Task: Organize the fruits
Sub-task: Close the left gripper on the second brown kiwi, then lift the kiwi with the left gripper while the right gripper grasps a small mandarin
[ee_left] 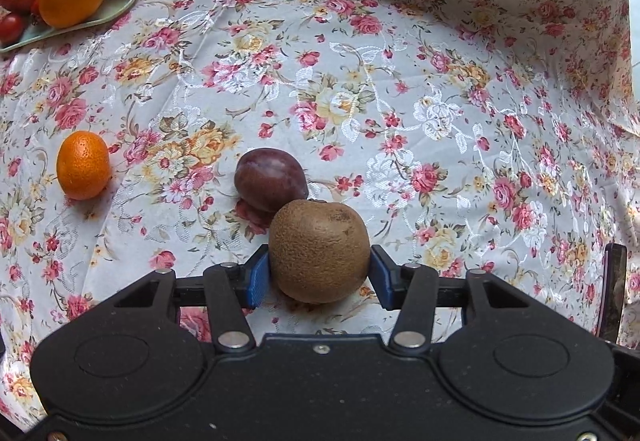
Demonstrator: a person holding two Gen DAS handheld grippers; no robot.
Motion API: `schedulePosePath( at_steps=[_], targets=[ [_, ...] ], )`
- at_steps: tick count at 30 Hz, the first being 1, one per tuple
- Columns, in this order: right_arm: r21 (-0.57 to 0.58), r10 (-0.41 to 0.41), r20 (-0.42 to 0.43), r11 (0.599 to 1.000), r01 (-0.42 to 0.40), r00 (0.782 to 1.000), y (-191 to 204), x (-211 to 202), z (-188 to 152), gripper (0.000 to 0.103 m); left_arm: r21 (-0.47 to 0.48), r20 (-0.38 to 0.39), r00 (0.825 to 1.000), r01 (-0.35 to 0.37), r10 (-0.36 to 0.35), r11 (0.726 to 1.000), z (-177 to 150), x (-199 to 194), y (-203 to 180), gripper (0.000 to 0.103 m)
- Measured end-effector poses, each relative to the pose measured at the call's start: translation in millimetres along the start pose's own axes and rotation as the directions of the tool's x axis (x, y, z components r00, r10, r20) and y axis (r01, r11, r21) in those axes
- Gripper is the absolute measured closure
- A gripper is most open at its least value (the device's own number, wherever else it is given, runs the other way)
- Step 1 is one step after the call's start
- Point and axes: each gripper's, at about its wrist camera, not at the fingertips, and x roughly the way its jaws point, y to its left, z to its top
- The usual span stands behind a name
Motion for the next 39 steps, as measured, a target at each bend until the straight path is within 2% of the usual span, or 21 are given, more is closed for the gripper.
schedulePosePath(
  at_steps=[8, 16, 22, 26, 30, 35, 39],
  targets=[
    [0.015, -0.002, -0.003, 1.0, 0.002, 1.0, 0, 2, 3, 0.069, -0.082, 0.073, 0.994, -0.076, 0.082, 0.994, 15, -42, 47, 0.047],
    [-0.057, 0.016, -0.006, 0.998, -0.016, 1.0, 41, 5, 2, 0.069, -0.125, 0.106, 0.977, -0.171, 0.184, 0.977, 23, -73, 95, 0.047],
    [-0.097, 0.029, -0.015, 0.995, -0.031, 0.999, 77, 15, 0, 0.069, -0.109, 0.099, 0.98, -0.162, 0.173, 0.981, 20, -85, 110, 0.047],
    [-0.077, 0.047, -0.032, 0.996, -0.05, 0.998, 94, 25, -1, 0.069, -0.088, 0.106, 0.983, -0.144, 0.153, 0.986, 18, -92, 116, 0.047],
    [-0.064, 0.032, -0.026, 0.997, -0.034, 0.999, 111, 34, -7, 0.069, -0.08, 0.105, 0.984, -0.136, 0.144, 0.987, 17, -97, 127, 0.047],
    [-0.08, 0.006, -0.021, 0.997, -0.007, 1.0, 143, 44, -19, 0.069, -0.108, 0.105, 0.978, -0.171, 0.183, 0.979, 16, -102, 152, 0.047],
    [-0.117, 0.029, -0.045, 0.992, -0.034, 0.999, 171, 51, -25, 0.071, -0.147, 0.109, 0.981, -0.144, 0.161, 0.979, 16, -113, 177, 0.047]
  ],
)
